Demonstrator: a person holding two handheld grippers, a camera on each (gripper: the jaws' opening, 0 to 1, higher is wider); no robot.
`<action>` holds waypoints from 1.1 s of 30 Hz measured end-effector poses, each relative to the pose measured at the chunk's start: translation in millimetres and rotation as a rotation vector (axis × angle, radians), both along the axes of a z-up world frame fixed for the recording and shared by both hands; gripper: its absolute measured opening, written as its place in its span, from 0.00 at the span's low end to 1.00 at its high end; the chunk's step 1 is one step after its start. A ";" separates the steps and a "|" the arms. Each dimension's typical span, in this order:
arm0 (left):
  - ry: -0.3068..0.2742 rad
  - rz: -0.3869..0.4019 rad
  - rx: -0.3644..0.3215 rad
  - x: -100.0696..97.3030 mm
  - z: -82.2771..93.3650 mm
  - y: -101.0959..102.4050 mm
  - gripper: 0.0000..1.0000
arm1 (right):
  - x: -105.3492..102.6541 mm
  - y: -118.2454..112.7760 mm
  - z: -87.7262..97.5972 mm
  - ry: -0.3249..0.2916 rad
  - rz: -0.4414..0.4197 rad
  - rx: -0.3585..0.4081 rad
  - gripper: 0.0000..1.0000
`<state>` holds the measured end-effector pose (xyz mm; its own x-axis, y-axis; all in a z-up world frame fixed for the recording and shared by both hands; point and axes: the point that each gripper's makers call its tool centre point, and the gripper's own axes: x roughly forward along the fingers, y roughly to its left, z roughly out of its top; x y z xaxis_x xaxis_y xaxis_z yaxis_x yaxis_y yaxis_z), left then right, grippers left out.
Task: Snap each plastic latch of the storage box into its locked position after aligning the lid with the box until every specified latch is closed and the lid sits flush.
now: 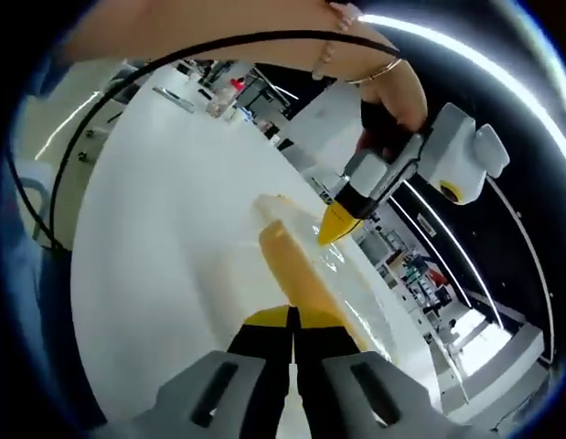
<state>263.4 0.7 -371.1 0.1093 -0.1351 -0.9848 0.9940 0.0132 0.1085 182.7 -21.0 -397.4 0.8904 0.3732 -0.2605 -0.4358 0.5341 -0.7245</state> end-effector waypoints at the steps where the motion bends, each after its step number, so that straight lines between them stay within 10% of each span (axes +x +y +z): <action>1: -0.002 0.000 0.004 -0.6 -0.3 0.4 0.01 | 0.5 -0.1 0.1 -0.013 -0.018 -0.004 0.00; 33: -0.018 -0.056 -0.025 7.9 -12.0 -3.1 0.00 | 3.2 -10.4 5.4 -0.091 -0.128 -0.068 0.00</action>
